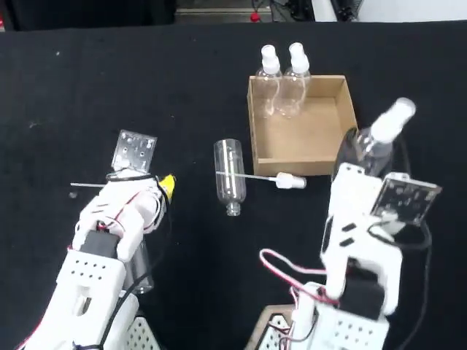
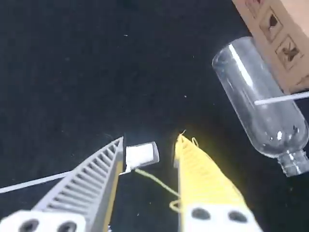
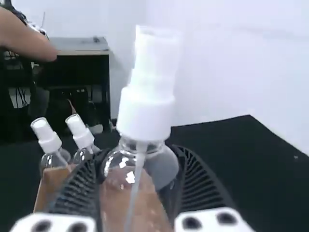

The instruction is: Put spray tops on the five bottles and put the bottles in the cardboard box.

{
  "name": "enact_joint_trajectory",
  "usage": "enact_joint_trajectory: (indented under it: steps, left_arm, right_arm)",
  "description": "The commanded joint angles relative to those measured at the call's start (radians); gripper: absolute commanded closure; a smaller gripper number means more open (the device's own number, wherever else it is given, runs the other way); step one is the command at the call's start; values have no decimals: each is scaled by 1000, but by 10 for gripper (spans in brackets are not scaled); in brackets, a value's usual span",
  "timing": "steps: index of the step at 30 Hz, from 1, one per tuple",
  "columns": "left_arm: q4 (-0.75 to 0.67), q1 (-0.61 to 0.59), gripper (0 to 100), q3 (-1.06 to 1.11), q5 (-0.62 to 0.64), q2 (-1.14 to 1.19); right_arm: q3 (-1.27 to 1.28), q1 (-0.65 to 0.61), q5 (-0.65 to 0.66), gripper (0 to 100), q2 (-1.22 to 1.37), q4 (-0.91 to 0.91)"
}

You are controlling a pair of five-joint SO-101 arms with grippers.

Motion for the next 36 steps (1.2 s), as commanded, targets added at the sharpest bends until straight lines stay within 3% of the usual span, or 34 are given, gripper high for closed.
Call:
enact_joint_trajectory:
  steps: [1,7,13,17,36]
  left_arm:
    - [-54,-13,834,25,32,-15]
    - [-74,-12,834,65,37,-15]
    - [-267,-19,834,177,32,-15]
    - [-322,-19,834,206,31,-15]
    - [-331,-10,834,228,29,-14]
  right_arm:
    - [-8,18,-8,988,183,-259]
    - [7,2,-2,988,539,-647]
    - [-76,-87,0,986,880,-947]
    - [-125,-126,2,986,1052,-1068]
    - [-354,-115,0,988,1709,-1553]
